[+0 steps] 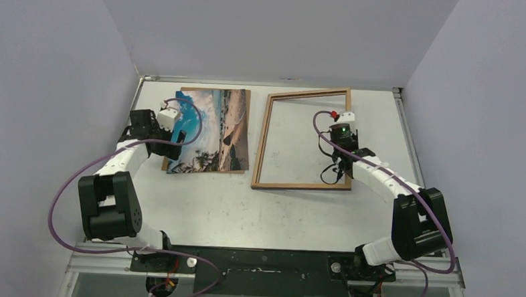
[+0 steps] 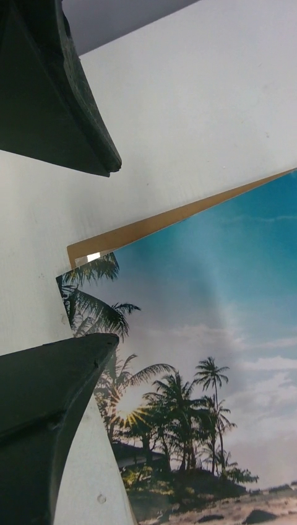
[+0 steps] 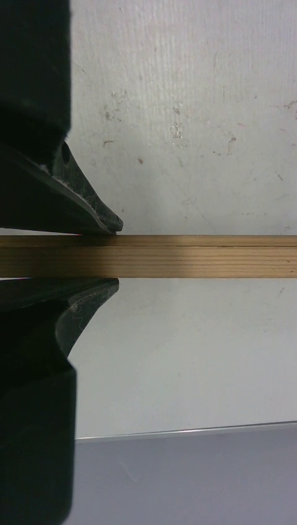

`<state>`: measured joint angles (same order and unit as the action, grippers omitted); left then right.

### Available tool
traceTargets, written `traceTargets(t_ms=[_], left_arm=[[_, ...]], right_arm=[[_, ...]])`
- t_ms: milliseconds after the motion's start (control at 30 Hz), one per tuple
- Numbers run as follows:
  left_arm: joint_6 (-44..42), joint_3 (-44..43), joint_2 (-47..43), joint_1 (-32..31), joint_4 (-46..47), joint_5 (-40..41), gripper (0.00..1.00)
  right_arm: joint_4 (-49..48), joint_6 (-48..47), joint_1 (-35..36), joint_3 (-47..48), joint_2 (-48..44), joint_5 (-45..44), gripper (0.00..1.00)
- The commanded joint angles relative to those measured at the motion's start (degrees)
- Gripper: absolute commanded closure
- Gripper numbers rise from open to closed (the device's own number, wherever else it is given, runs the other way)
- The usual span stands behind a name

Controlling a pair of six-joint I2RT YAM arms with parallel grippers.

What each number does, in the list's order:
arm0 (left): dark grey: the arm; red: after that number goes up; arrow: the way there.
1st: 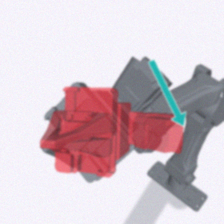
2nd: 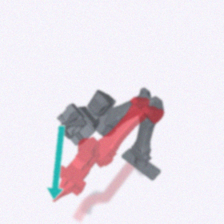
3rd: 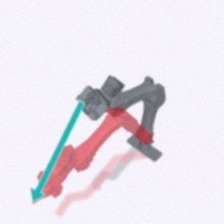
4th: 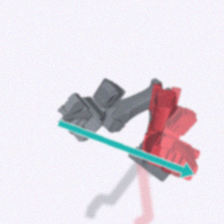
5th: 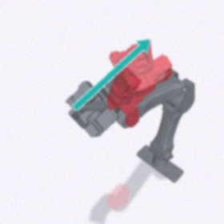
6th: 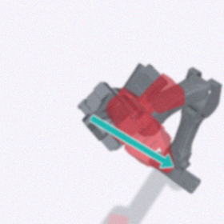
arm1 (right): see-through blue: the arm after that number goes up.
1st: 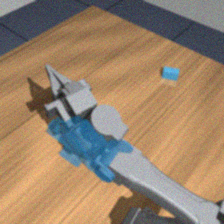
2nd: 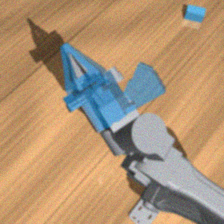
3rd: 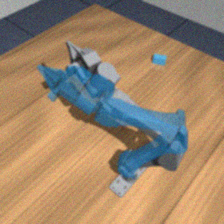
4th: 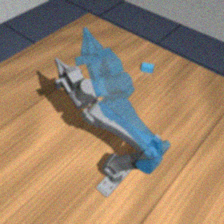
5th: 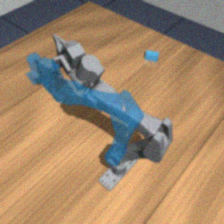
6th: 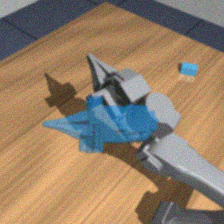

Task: Put the photo into the frame
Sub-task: Turn over the photo frame at the center of the board.

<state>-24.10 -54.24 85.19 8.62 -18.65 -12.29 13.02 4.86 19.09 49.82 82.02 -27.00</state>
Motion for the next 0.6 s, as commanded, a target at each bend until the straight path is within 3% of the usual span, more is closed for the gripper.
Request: traceTargets(t_ms=[0,267,433,567], left_arm=[[2.42,-2.41,2.61,1.48,2.73,0.1,0.0],[2.32,-2.48,1.78,3.48,3.75,-2.08,0.0],[2.23,-2.37,1.6,4.83,3.24,-2.83,0.0],[2.27,-2.77,1.77,5.94,2.32,-3.34,0.0]], right_arm=[[-2.54,-4.46,-2.63,1.15,4.83,-2.77,0.8],[-1.37,-4.08,-4.14,3.31,9.41,-1.87,0.48],[-1.26,-2.02,-3.53,4.41,8.34,-2.53,0.41],[-2.27,1.84,2.24,8.7,9.12,2.38,0.38]])
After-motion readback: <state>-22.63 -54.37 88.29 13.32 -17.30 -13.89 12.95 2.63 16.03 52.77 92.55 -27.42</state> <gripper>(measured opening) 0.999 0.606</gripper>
